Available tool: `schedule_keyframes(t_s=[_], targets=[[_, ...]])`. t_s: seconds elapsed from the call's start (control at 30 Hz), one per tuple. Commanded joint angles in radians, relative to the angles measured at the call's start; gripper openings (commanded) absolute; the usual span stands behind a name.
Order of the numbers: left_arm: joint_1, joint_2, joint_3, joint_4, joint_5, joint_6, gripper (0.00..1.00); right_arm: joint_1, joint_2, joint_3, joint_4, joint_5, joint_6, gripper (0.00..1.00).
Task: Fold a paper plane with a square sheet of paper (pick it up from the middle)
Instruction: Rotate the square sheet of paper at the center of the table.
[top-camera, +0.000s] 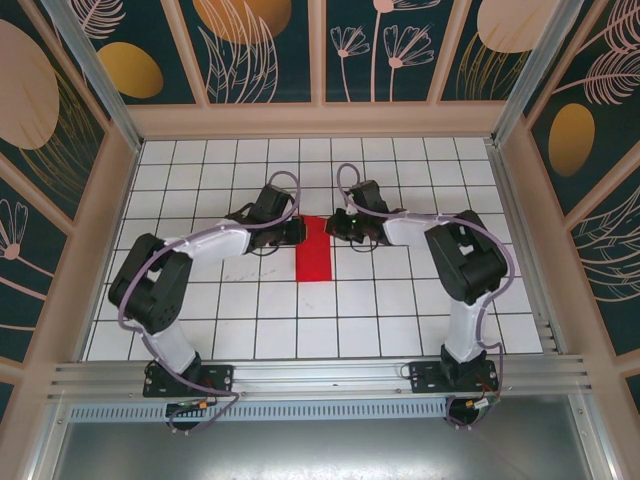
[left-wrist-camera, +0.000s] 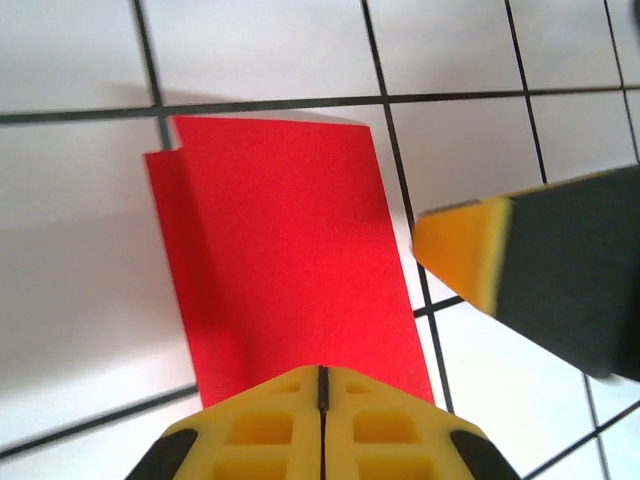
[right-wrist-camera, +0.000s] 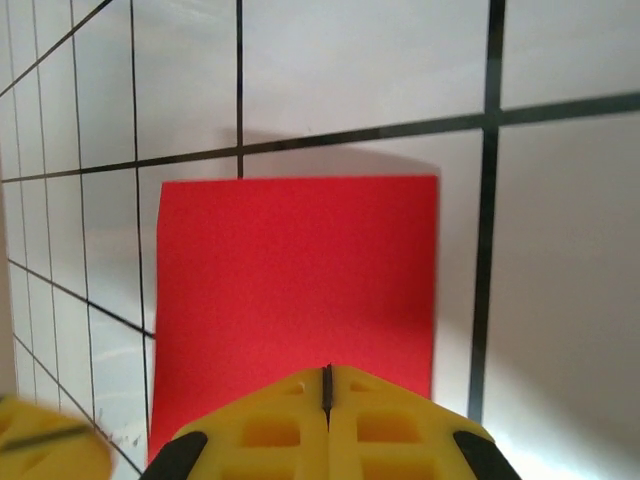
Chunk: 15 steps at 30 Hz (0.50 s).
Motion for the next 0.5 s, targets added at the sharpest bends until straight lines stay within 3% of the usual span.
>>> schedule_keyframes(t_s=[0.0,0.3,0.47], targets=[[0.003,-0.074,-0.09,0.038,-0.032,-0.173,0.12,0.007,0.063,0.072,-0.09,0.012,-0.034,0.0],[0.003,-0.269,-0.211,0.064,-0.017,-0.233,0.2,0.064,0.072,0.049,-0.155,0.105,0.045,0.0],[0.002,-0.312,-0.268,0.116,0.068,-0.27,0.21,0.117,-0.001,-0.049,-0.171,0.183,0.177,0.0]])
